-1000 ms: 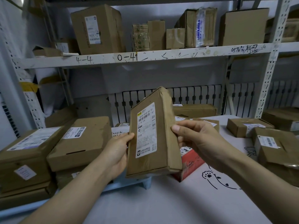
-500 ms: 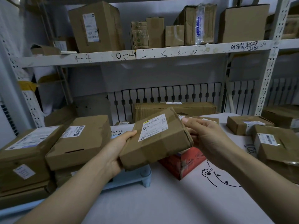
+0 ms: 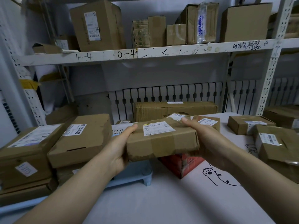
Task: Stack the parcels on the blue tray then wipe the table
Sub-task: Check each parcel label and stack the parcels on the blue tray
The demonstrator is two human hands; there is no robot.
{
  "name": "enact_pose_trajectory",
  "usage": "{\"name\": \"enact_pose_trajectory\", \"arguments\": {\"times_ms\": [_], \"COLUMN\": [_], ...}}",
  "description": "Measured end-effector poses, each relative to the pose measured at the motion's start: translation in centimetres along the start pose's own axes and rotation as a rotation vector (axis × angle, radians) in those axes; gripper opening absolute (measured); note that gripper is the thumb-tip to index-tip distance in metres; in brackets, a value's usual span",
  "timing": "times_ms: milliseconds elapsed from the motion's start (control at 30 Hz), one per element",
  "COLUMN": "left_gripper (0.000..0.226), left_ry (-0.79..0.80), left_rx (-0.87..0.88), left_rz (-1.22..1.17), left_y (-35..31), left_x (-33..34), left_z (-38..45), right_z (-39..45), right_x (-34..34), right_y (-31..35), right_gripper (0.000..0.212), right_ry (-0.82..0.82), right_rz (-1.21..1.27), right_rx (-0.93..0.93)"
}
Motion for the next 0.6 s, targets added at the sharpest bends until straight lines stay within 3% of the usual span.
{"name": "enact_pose_trajectory", "arguments": {"times_ms": [233, 500, 600], "left_gripper": [0.032, 0.022, 0.029], "left_ry": [0.021, 0.071, 0.097], "left_rx": [0.075, 0.122, 0.153], "left_rz": [0.011, 0.029, 0.035], "left_y": [-0.1, -0.4, -0.6], "left_x": [0.2, 0.9, 1.1], "left_z": [0.3, -0.1, -0.3], "right_z": [0.2, 1.2, 1.5], "right_x": [-0.3, -1.3, -1.2], "right_y": [-0.7, -1.8, -2.2], "right_gripper": [0.014, 0.029, 0.028], "right_ry": [-0.098, -0.137, -0.130], "right_rz": [0.047, -0.038, -0.056], "right_rx": [0.106, 0.154, 0.181]}}
Point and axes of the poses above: each hand's wrist, its own z-axis towards the middle knuckle, its own x-axis out of the palm, y = z × x, the point moved 2 cm from there along z, towards the middle knuckle, and after that the axes turned 7 degrees about -x, right-handed, at the moved point
